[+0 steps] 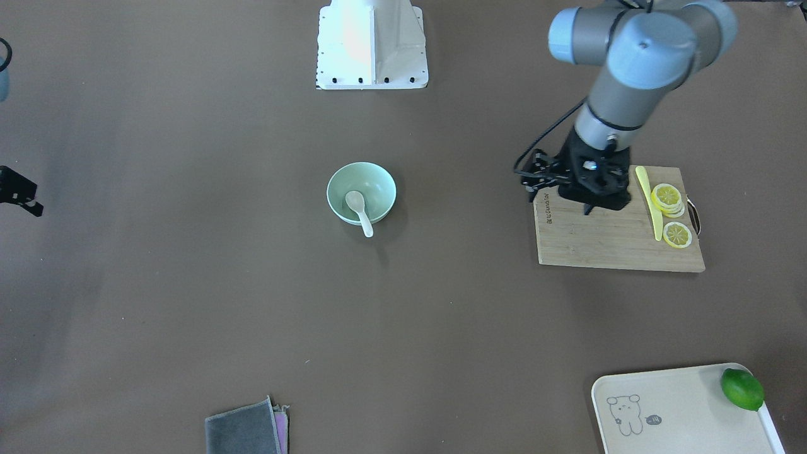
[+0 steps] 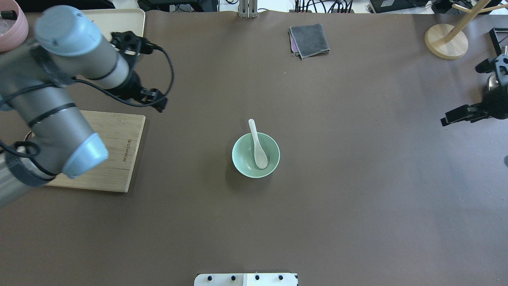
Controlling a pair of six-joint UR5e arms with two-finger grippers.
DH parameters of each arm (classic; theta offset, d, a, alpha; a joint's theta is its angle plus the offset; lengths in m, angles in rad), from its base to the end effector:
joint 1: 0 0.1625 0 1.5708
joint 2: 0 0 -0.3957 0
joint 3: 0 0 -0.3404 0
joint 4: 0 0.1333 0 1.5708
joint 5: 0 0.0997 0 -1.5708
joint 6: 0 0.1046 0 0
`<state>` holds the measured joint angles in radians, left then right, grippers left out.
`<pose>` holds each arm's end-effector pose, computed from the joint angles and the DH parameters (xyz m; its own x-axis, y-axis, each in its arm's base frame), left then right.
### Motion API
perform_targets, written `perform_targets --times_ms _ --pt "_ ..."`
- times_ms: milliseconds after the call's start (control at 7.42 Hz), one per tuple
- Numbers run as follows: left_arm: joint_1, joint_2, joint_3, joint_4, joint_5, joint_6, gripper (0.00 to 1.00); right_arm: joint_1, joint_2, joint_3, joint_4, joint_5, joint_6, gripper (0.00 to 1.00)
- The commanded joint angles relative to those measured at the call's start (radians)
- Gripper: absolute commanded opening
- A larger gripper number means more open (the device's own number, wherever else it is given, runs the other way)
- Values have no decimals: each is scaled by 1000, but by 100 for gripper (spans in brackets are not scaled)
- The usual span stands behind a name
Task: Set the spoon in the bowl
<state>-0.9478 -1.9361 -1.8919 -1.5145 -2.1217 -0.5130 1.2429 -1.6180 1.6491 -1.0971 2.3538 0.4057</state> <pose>0.2500 -0.4825 0.3296 0.6775 0.3294 -0.6577 -0.1595 0.9386 0.3058 -0.0869 -0.4402 0.5638 0.6269 -0.1795 0.7582 0.0375 0.9789 0.2007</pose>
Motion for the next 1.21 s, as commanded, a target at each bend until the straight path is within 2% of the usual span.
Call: perform_targets --times_ms 0,270,674,809,1079 --pt "-267 211 -14 14 -144 396 97 165 -51 -49 -3 85 -137 100" --pt "-454 293 40 16 -265 536 97 231 -78 -55 -33 82 -212 100" --pt "-560 391 36 27 -270 603 97 266 -71 -54 -122 68 -270 100" --pt "-587 438 36 19 -267 692 98 286 -68 -58 -160 55 -315 100" --pt "-597 439 28 19 -259 677 98 314 -57 -52 -178 47 -331 100"
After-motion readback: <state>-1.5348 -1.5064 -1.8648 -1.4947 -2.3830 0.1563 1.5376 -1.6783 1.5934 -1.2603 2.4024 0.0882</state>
